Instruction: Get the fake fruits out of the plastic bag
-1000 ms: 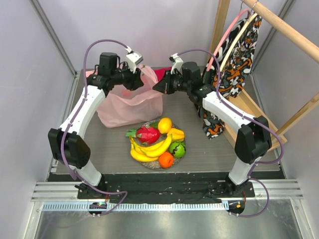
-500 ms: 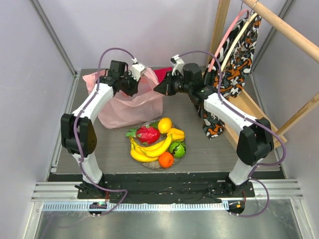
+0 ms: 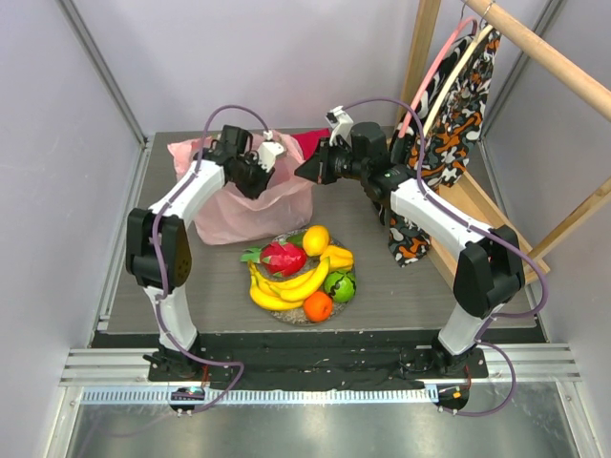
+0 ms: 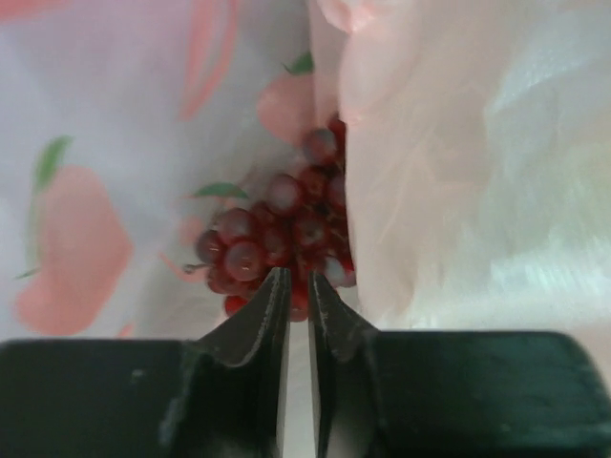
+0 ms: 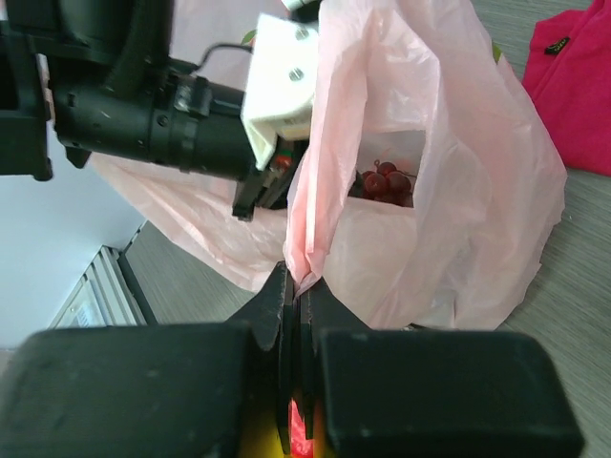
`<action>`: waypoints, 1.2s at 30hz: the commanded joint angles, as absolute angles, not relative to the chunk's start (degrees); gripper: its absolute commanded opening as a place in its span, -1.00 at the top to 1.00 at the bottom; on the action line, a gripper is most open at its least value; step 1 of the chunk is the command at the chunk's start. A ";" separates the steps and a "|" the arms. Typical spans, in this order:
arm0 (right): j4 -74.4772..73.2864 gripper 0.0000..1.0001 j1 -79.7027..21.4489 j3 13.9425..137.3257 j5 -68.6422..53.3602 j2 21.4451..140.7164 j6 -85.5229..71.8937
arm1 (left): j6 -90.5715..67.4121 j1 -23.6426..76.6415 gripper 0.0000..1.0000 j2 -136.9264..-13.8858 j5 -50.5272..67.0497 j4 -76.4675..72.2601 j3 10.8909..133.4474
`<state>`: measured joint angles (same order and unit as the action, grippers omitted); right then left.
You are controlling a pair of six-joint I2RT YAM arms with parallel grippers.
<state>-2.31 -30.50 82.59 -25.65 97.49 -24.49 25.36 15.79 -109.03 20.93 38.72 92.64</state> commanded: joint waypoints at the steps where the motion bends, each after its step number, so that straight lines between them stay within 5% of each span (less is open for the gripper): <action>1: -0.35 0.98 -30.32 82.97 -25.93 95.10 -25.31 | 28.48 16.61 0.58 -110.92 22.06 43.33 92.02; 8: -0.26 0.97 -30.32 82.44 -25.93 95.19 -25.40 | 30.32 18.54 0.00 -112.14 20.13 43.59 91.49; 23: -0.26 0.97 -30.32 82.09 -26.02 95.45 -25.49 | 32.52 19.25 -0.34 -118.12 19.25 47.37 93.34; 31: -0.26 0.98 -30.41 82.71 -25.93 95.98 -25.31 | 32.17 19.42 -0.19 -120.76 16.79 45.89 92.64; 36: -0.44 0.98 -30.67 83.14 -26.02 96.42 -24.96 | 31.38 19.51 0.46 -120.41 15.99 45.00 94.22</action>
<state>-2.22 -30.52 81.93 -25.65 97.49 -24.60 31.97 19.38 -119.17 16.84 45.71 92.62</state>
